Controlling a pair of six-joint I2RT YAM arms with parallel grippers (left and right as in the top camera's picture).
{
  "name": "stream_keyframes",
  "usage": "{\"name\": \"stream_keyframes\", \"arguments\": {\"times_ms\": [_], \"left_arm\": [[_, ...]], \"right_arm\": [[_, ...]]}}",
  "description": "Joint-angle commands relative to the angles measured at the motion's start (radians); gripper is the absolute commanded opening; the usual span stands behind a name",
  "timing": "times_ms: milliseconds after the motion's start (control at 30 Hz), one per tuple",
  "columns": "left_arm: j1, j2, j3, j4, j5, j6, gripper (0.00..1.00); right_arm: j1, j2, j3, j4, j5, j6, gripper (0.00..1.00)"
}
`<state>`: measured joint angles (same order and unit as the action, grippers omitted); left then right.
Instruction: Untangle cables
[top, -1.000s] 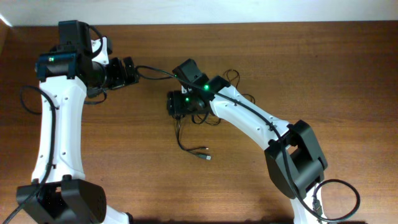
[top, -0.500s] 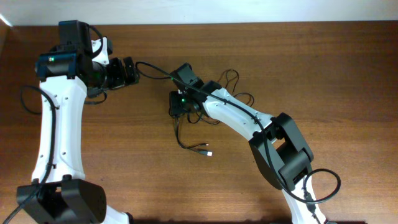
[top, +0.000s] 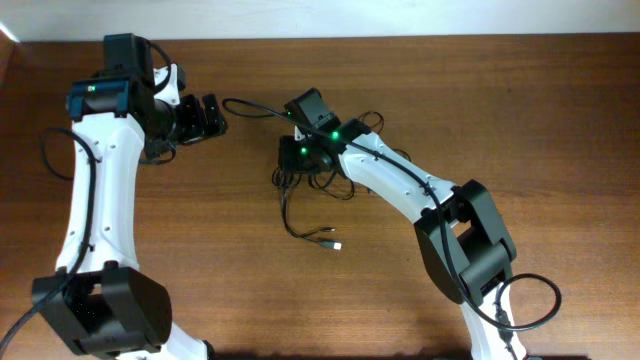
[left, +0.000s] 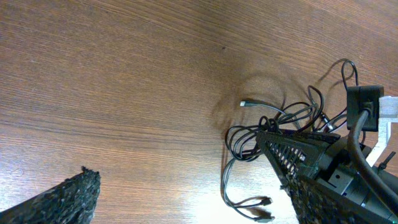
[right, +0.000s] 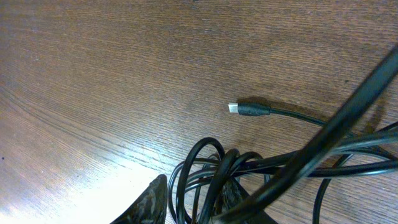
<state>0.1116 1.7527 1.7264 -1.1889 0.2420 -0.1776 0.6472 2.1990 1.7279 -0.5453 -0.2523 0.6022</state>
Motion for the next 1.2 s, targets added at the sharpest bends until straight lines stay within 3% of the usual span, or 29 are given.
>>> {"name": "stream_keyframes", "arguments": {"times_ms": [0, 100, 133, 200, 267, 333, 400, 467, 533, 600, 733, 867, 933, 1000, 1100, 1167], "left_arm": [[0.003, 0.005, -0.011, 0.001, 0.000, -0.009, 1.00], [0.003, 0.005, -0.011, 0.001, 0.000, -0.009, 1.00], [0.003, 0.005, -0.011, 0.001, 0.001, -0.009, 1.00], [0.003, 0.005, -0.011, 0.001, 0.001, -0.009, 0.99], [0.003, 0.005, -0.011, 0.011, 0.128, 0.076, 0.88], [0.002, 0.005, -0.011, 0.025, 0.365, 0.220, 0.80], [-0.022, 0.005, -0.011, 0.033, 0.507, 0.259, 0.80], [-0.116, 0.006, -0.011, 0.131, 0.581, 0.250, 0.82], [-0.207, 0.016, -0.011, 0.239, 0.550, 0.169, 0.82], [-0.313, 0.043, -0.011, 0.323, 0.372, 0.027, 0.78], [-0.400, 0.070, -0.011, 0.388, 0.333, -0.018, 0.72], [-0.424, 0.101, -0.011, 0.361, 0.302, -0.016, 0.49], [-0.448, 0.135, -0.011, 0.366, 0.303, -0.016, 0.45], [-0.452, 0.145, -0.011, 0.377, 0.303, -0.016, 0.33], [-0.452, 0.145, -0.011, 0.412, 0.303, -0.017, 0.03], [-0.430, 0.137, -0.009, 0.435, 0.282, -0.017, 0.00]], "right_arm": [[-0.005, 0.022, 0.013, 0.002, 0.018, -0.002, 0.29], [-0.004, 0.053, 0.011, -0.003, 0.021, -0.002, 0.18], [-0.004, 0.061, 0.011, -0.008, 0.020, -0.003, 0.06], [-0.009, 0.047, 0.012, -0.015, 0.013, -0.016, 0.04], [-0.045, -0.063, 0.014, -0.081, -0.015, -0.061, 0.04], [-0.113, -0.232, 0.014, -0.136, -0.092, -0.091, 0.04], [-0.217, -0.383, 0.013, -0.159, -0.203, -0.090, 0.04], [-0.261, -0.407, 0.013, -0.163, -0.272, -0.090, 0.04], [-0.261, -0.407, 0.013, -0.175, -0.271, -0.089, 0.04], [-0.261, -0.407, 0.013, -0.195, -0.262, -0.090, 0.04], [-0.262, -0.406, 0.013, -0.227, -0.233, -0.090, 0.04], [-0.261, -0.406, 0.013, -0.226, -0.234, -0.089, 0.04], [-0.261, -0.406, 0.013, -0.227, -0.234, -0.089, 0.04], [-0.261, -0.406, 0.013, -0.226, -0.234, -0.089, 0.04], [-0.262, -0.406, 0.013, -0.235, -0.233, -0.089, 0.04], [-0.274, -0.406, 0.013, -0.348, -0.039, -0.020, 0.04]]}}
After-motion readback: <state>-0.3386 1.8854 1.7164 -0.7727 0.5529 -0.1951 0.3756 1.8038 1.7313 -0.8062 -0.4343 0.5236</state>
